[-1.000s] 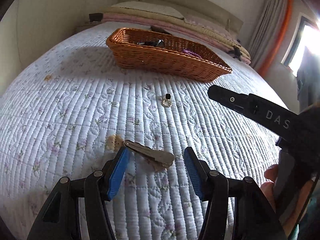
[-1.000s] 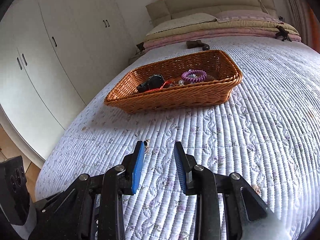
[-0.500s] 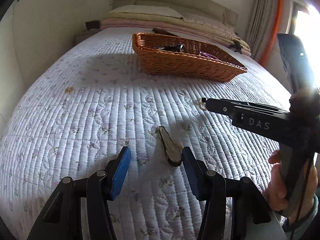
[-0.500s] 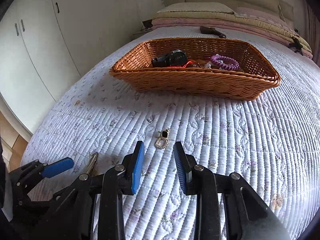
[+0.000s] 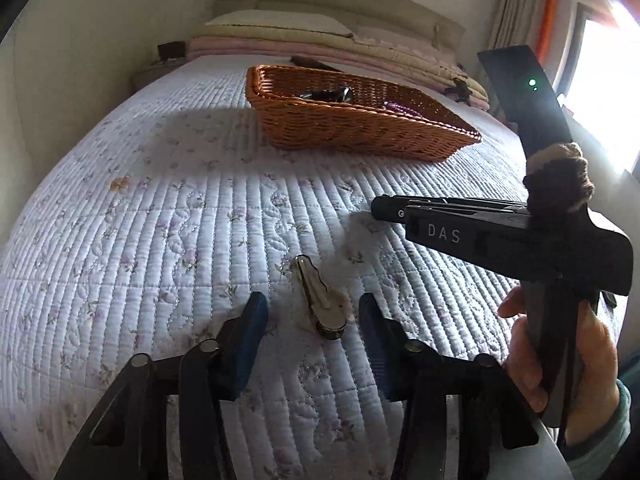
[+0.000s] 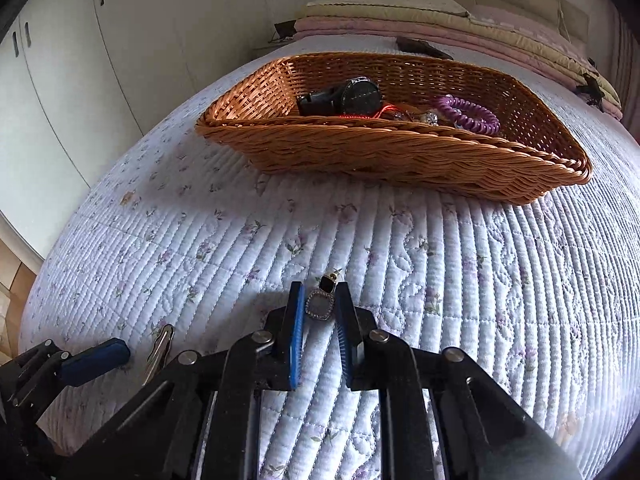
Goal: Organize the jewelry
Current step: 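Carry the keys into the basket with the left tool while the right tool drops the gold ring there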
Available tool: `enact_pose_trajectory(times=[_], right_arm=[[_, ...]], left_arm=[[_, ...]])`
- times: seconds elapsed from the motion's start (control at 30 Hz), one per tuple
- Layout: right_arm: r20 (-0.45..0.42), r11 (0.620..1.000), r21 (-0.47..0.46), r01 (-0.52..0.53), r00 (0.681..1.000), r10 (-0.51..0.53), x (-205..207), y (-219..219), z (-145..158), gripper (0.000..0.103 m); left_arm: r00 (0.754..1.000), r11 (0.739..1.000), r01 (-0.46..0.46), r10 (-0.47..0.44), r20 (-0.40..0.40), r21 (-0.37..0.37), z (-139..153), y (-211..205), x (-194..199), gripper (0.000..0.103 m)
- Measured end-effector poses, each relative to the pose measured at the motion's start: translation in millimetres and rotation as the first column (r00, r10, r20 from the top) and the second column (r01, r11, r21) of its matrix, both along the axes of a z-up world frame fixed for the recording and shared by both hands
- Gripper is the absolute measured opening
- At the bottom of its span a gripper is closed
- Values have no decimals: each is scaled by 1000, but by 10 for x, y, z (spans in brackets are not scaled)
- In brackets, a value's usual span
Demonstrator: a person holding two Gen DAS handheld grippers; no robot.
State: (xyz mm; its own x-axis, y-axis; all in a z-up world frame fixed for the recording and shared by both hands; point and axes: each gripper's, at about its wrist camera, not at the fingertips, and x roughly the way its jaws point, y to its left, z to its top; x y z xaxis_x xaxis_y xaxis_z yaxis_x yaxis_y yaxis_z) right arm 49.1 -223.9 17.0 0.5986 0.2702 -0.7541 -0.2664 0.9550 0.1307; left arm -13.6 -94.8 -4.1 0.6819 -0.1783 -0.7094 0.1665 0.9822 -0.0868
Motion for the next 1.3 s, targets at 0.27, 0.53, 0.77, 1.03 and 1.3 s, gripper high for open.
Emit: enact_pose_trajectory(times=[0.27, 0.53, 0.77, 1.03, 1.3], right_arm=[[32, 991, 131, -8, 999, 4, -89, -180, 108, 16], [88, 964, 266, -17, 996, -6, -209, -403, 232, 16], [157, 978, 210, -16, 988, -18, -440, -397, 408, 16], [275, 982, 190, 11, 959, -64, -419, -633, 953, 16], [231, 985, 130, 113, 963, -141, 495, -858, 1061, 16]], left_arm=[[1000, 1000, 21, -21, 18, 3, -10, -1, -41, 23], [999, 999, 31, -31, 37, -5, 4, 0, -98, 23], [994, 999, 43, -42, 104, -12, 190, -32, -175, 23], [968, 997, 79, -75, 237, -5, 933, -46, 161, 23], [973, 978, 165, -140, 182, -129, 1104, -124, 1372, 23]])
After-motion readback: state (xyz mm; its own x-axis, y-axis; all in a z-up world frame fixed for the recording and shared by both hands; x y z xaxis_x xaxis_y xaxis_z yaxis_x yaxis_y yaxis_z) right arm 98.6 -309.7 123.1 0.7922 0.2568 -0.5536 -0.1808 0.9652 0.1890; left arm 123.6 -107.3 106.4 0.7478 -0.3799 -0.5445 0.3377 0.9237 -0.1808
